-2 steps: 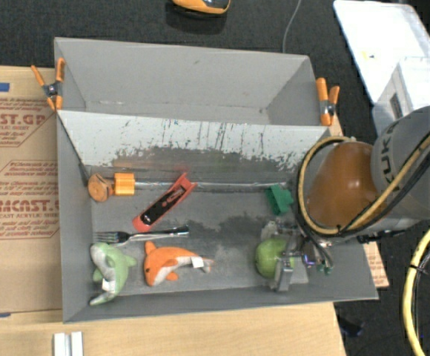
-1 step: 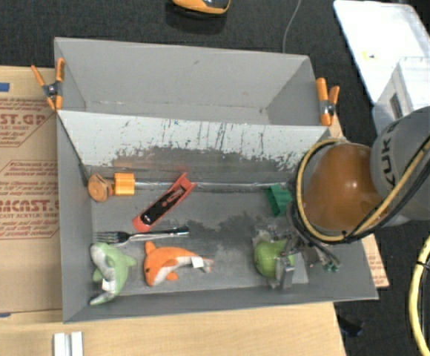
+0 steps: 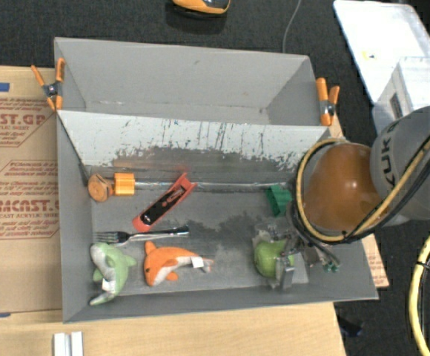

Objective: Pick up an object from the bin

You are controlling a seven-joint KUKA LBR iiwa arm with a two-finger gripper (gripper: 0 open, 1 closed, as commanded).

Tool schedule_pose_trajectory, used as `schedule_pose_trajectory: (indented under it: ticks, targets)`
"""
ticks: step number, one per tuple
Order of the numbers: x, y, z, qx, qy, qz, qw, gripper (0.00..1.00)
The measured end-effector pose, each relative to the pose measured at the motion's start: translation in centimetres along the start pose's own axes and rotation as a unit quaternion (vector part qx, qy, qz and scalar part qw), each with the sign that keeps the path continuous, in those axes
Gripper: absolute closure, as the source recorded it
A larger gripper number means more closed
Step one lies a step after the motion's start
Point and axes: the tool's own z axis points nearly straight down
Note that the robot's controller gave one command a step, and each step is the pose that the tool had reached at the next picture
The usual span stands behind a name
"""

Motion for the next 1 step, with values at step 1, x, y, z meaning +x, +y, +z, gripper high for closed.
schedule_pose_trajectory:
  ticks: [1]
  targets:
    - [-3.37, 3.99, -3.6, 0.0, -0.0005, -0.082, 0.9966, 1.0]
